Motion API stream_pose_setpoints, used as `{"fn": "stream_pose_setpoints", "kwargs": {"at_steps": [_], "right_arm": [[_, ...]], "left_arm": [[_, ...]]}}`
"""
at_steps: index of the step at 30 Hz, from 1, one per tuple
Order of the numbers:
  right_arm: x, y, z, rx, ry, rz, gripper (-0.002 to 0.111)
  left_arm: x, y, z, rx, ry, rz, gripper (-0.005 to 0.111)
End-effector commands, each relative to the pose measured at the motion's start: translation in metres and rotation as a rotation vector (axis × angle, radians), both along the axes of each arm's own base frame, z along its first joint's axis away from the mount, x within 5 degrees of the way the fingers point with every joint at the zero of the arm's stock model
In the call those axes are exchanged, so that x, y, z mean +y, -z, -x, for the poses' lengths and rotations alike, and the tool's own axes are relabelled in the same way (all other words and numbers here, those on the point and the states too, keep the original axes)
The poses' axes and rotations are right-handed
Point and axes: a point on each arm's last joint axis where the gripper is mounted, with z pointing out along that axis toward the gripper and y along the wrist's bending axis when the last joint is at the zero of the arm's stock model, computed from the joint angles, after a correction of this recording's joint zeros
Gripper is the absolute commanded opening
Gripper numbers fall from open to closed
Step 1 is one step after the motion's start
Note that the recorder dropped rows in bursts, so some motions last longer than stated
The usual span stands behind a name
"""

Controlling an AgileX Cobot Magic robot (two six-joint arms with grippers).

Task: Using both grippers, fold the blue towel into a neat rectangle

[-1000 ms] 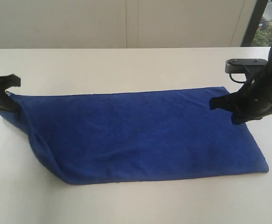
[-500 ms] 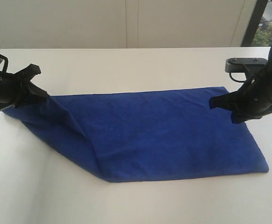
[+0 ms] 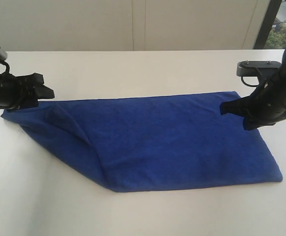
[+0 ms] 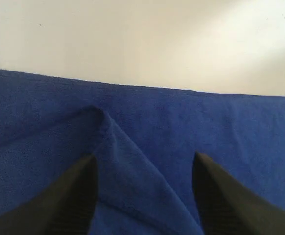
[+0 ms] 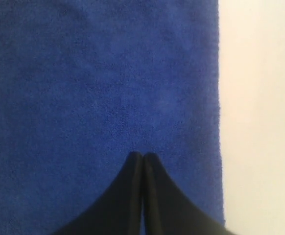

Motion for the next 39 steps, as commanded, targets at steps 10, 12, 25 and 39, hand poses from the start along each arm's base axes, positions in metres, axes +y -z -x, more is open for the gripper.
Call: {"fn": "stream_pose_setpoints", "kwargs": {"at_steps": [10, 12, 25, 39], "right_arm": [[0.000, -0.002, 0.001, -0.007, -0.011, 0.005, 0.000], [0.000, -0.002, 0.001, -0.010, -0.011, 0.005, 0.000], [0.000, -0.002, 0.001, -0.010, -0.011, 0.005, 0.000], [0.000, -0.002, 0.001, -0.006, -0.011, 0.005, 0.000]], "left_arm": [[-0.002, 0.033, -0.009, -0.043, 0.078, -0.050, 0.060], [-0.003, 0.036, -0.011, -0.054, 0.077, -0.038, 0.057], [-0.003, 0.053, -0.013, -0.027, 0.076, -0.038, 0.022], [-0.014, 0.003, -0.008, -0.101, 0.069, 0.173, 0.000]]}}
